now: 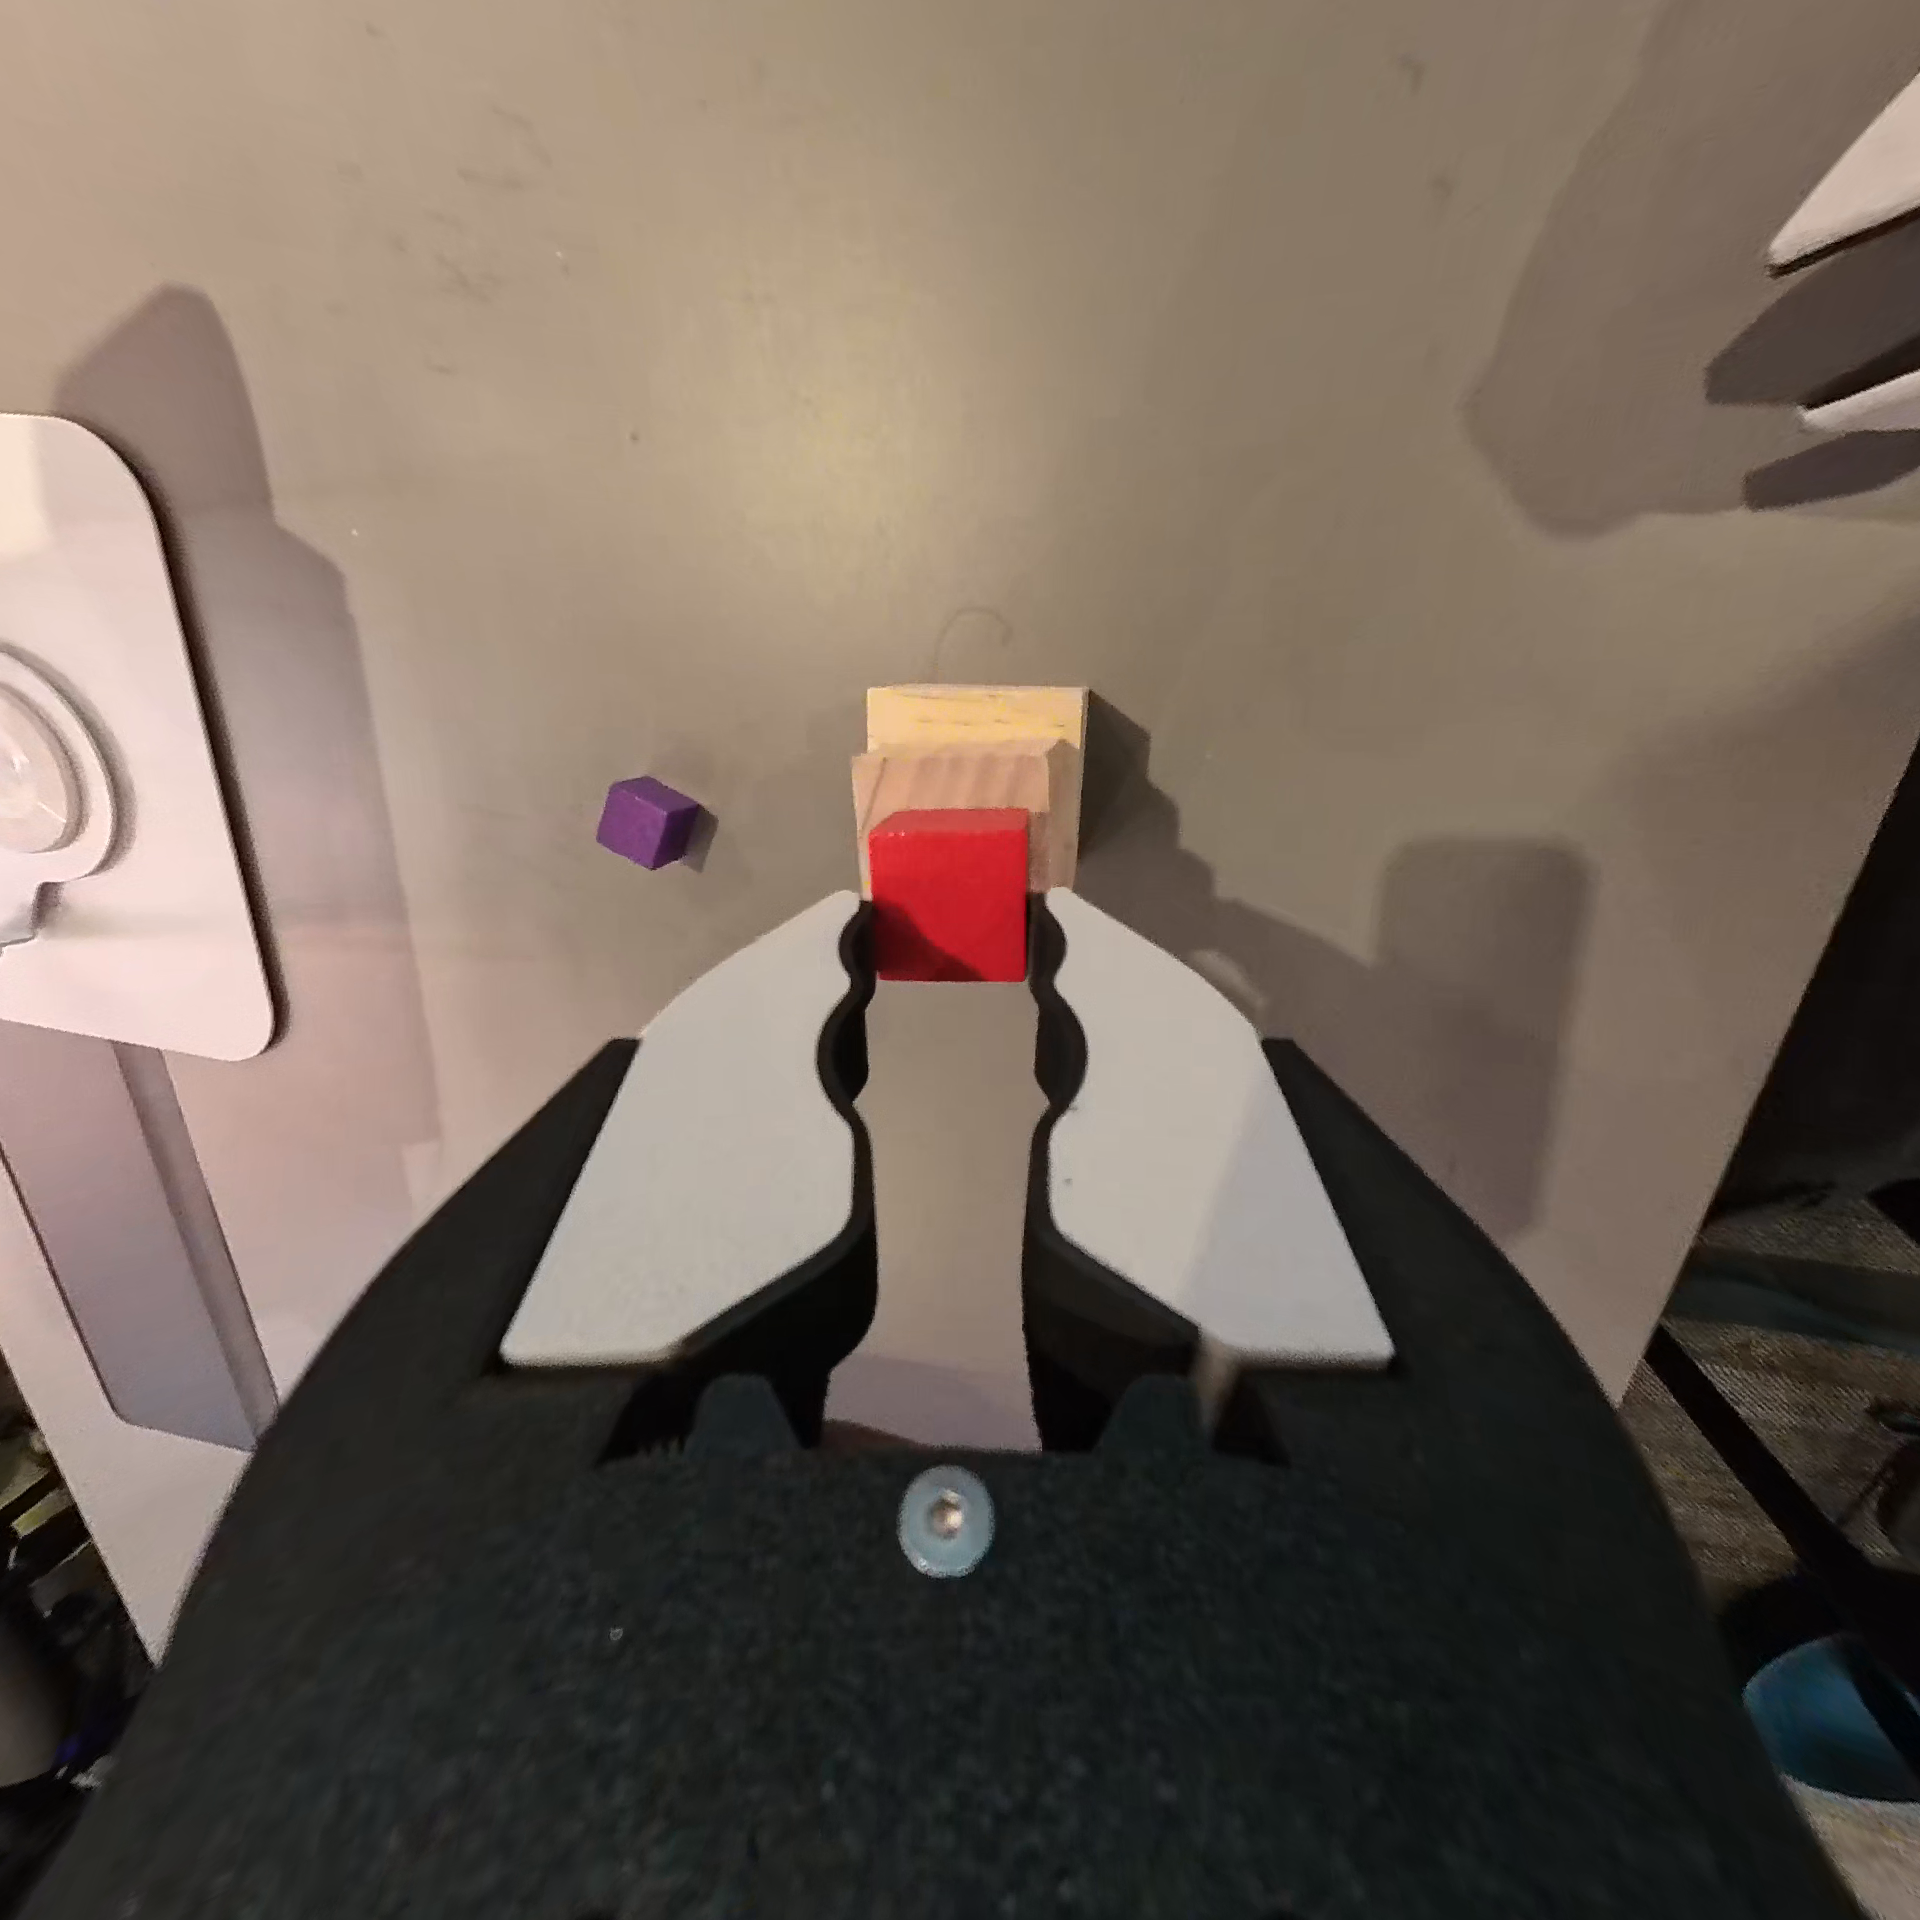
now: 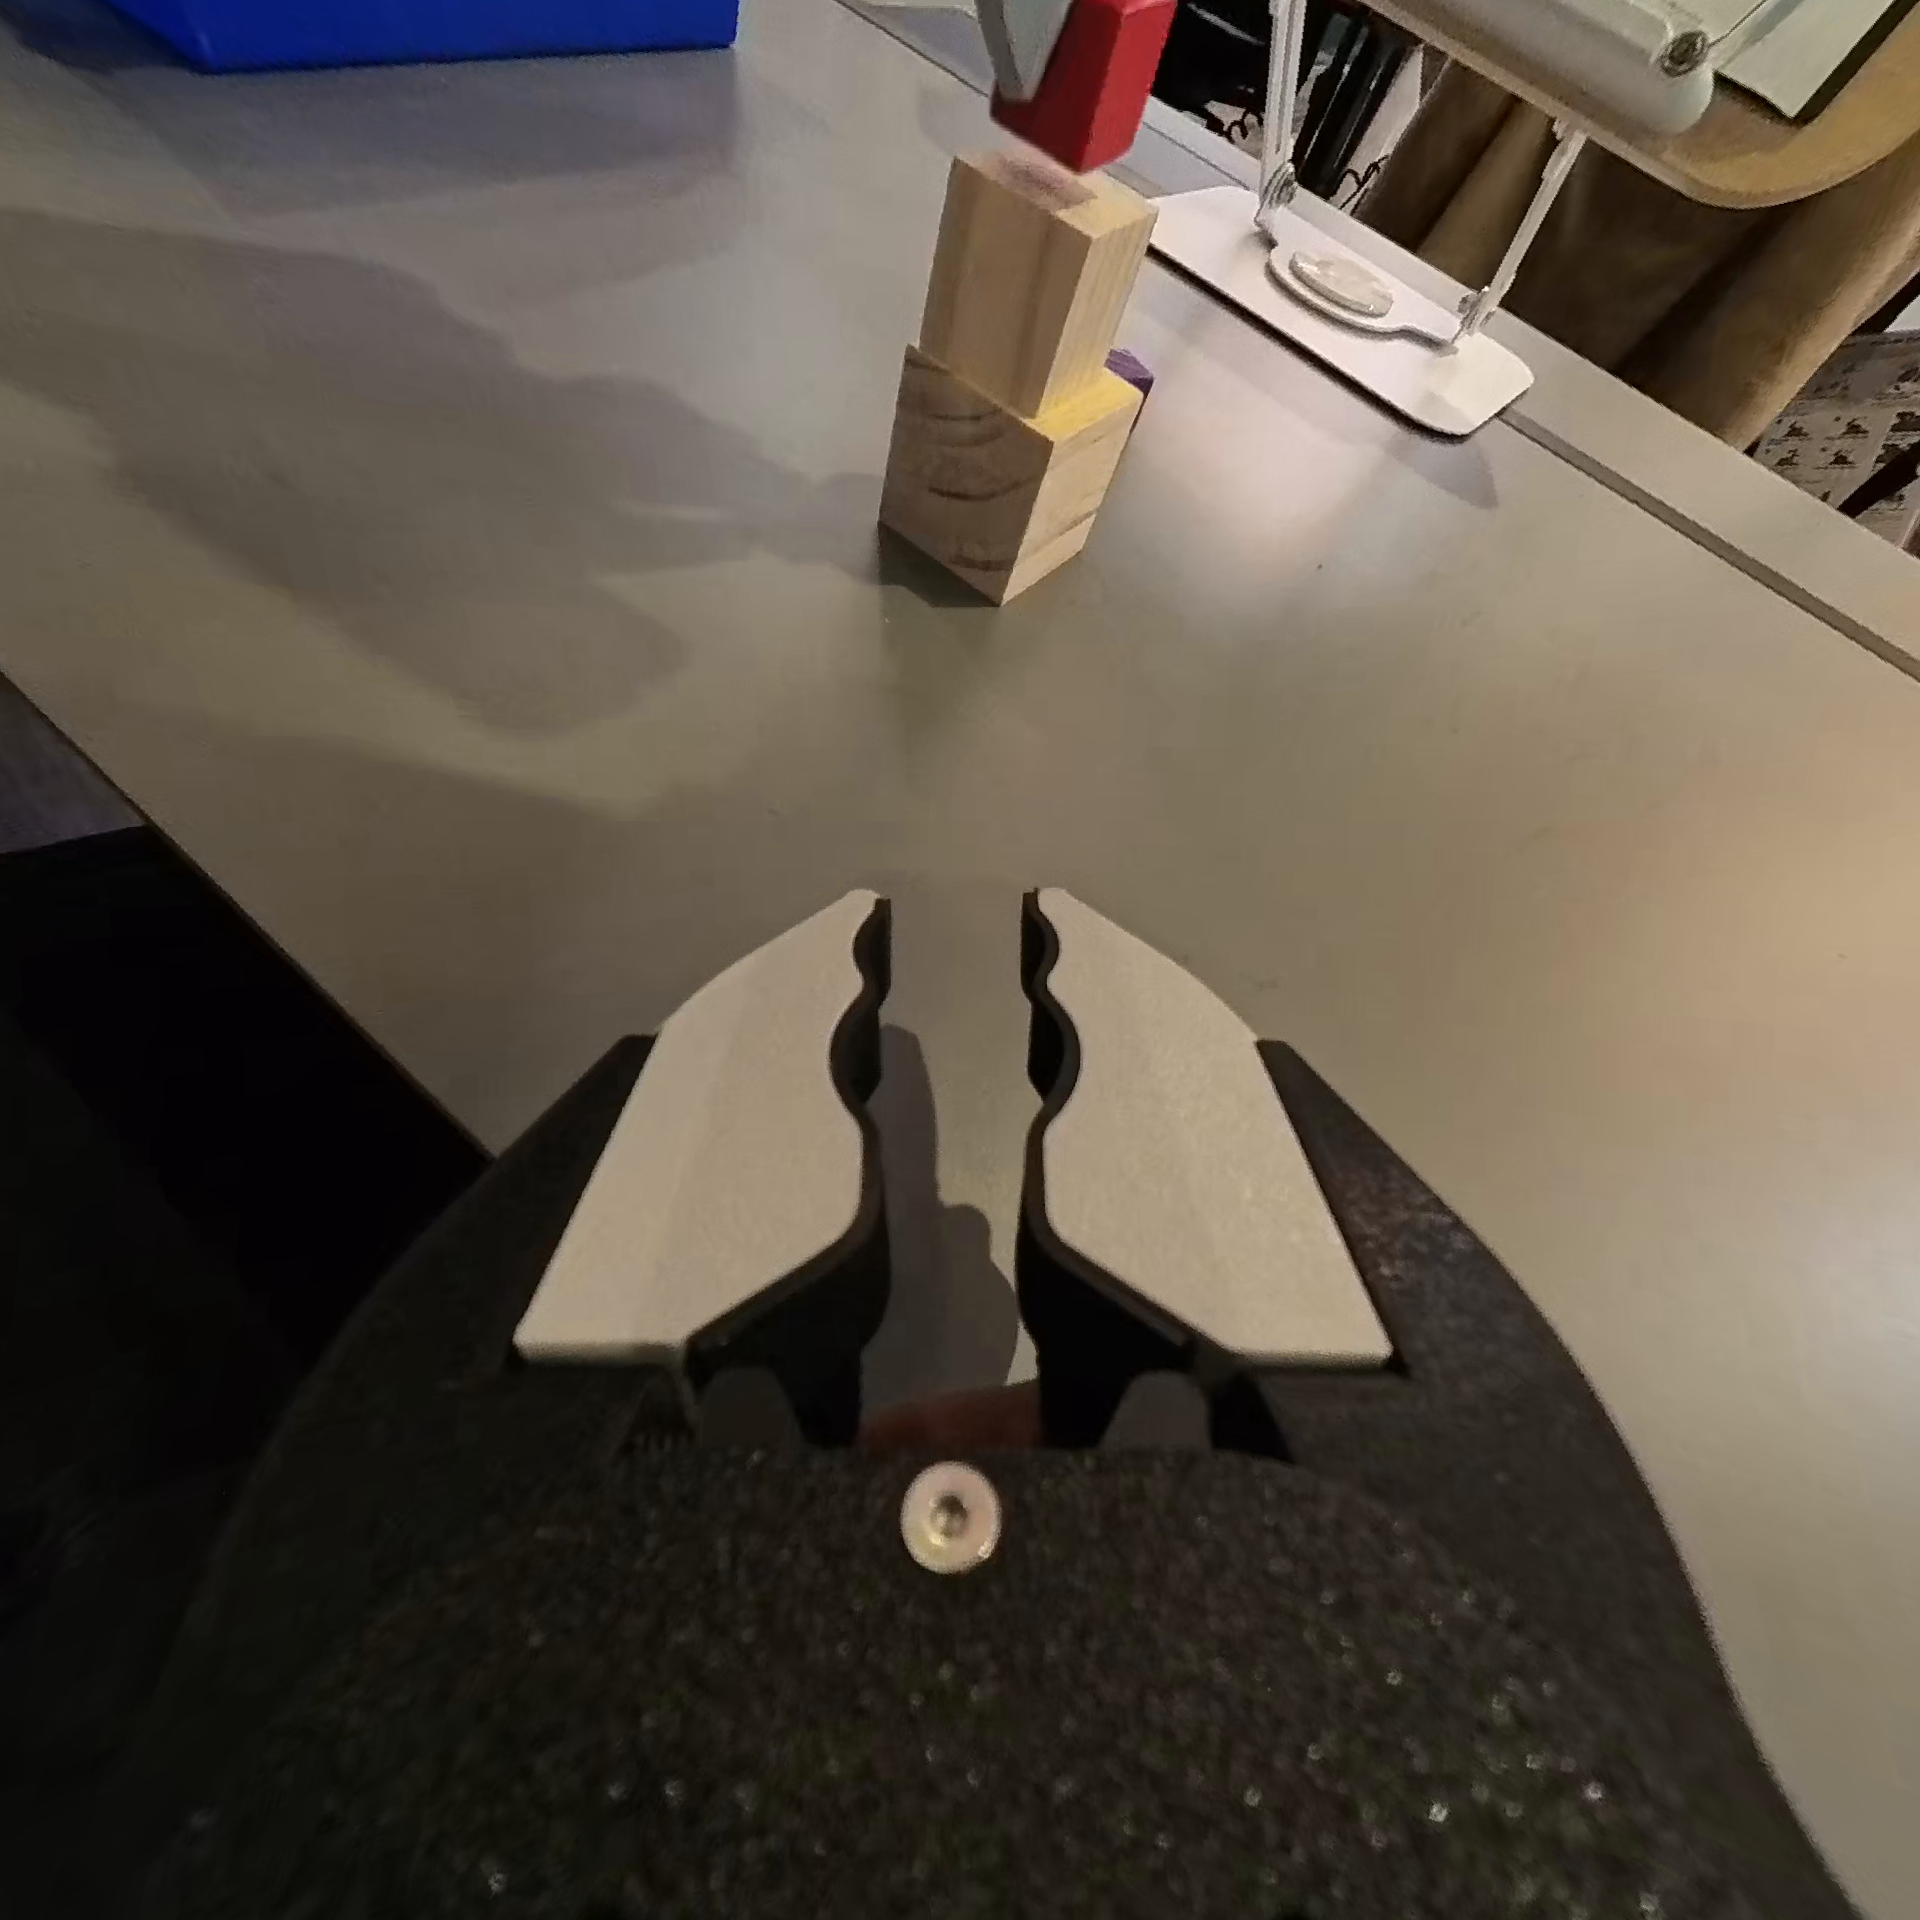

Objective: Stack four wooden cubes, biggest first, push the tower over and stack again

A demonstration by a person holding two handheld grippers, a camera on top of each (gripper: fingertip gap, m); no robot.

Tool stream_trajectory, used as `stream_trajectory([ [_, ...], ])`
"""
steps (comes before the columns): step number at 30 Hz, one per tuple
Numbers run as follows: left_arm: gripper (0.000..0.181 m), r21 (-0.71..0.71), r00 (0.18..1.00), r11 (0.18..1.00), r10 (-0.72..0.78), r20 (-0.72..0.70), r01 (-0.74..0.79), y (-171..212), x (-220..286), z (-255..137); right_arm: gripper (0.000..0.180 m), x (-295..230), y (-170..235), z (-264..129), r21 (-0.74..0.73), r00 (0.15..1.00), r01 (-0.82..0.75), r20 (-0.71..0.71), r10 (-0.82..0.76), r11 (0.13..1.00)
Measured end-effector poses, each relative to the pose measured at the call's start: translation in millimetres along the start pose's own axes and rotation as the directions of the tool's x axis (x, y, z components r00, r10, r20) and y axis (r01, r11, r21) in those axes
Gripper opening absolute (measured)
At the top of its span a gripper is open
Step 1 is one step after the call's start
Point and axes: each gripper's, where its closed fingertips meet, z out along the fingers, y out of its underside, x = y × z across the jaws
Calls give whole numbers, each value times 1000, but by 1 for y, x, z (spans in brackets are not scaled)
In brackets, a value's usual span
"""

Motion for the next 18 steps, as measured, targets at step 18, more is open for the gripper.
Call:
stream_trajectory([
  [18,67,356,989,928,-138,61,107,-12,6,-48,24,-1,0,0,3,1000,-4,10,4,1000],
])
